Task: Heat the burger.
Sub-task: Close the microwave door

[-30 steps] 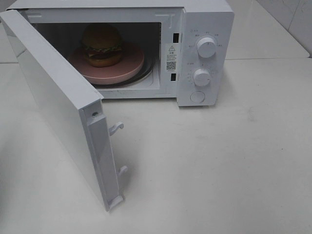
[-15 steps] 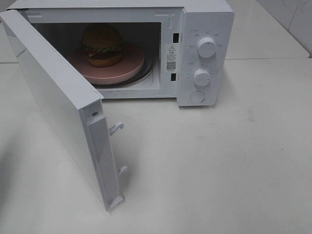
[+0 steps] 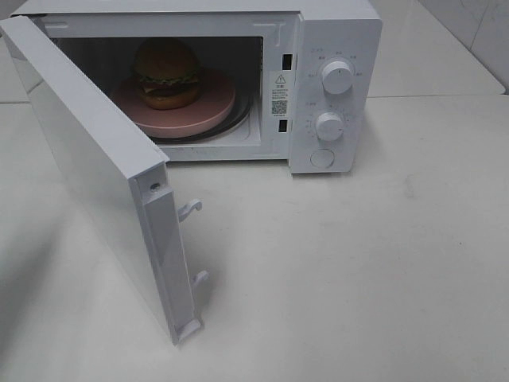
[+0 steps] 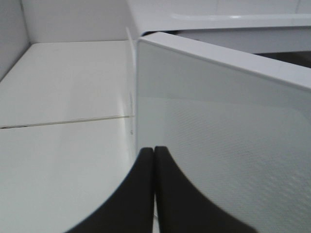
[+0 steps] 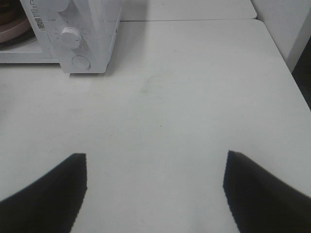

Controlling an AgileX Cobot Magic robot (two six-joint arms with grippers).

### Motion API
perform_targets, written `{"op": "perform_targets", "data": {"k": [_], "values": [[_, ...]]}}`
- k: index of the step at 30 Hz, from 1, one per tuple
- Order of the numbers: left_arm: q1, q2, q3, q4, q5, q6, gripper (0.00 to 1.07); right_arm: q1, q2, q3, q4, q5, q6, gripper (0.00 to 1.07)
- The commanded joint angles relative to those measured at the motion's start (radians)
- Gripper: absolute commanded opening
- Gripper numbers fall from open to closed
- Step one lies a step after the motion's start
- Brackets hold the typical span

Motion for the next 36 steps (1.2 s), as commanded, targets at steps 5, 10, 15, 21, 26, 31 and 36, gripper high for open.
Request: {"op": "perform_targets", "data": {"k": [5, 10, 15, 21, 26, 31, 36], "values": [[-0.15, 0.087, -0.006, -0.101, -0.07, 0.075, 0.0, -0.007, -0.028, 0.002, 0.001, 0.0, 0.005, 0.75], [-0.215, 0.135, -0.006, -0.167, -0.123, 0.08, 0.0, -0.007, -0.028, 0.002, 0.001, 0.0, 0.005, 0.75], [-0.302, 0.211, -0.028, -0.209, -0.155, 0.081, 0.0, -0.007, -0.028, 0.002, 0.001, 0.0, 0.005, 0.75], [-0.398, 0.273, -0.087, -0.275, -0.157, 0.114, 0.0, -0.007, -0.028, 0.002, 0.001, 0.0, 0.005, 0.75], [-0.494, 0.321, -0.139, -0.386, -0.155, 0.184, 0.0, -0.007, -0.028, 0.002, 0.001, 0.0, 0.005, 0.75], [-0.586, 0.38, -0.202, -0.493, -0.153, 0.239, 0.0, -0.007, -0.028, 0.002, 0.001, 0.0, 0.005, 0.75], [-0.668, 0.435, -0.28, -0.629, -0.135, 0.306, 0.0, -0.007, -0.028, 0.002, 0.001, 0.0, 0.005, 0.75]]}}
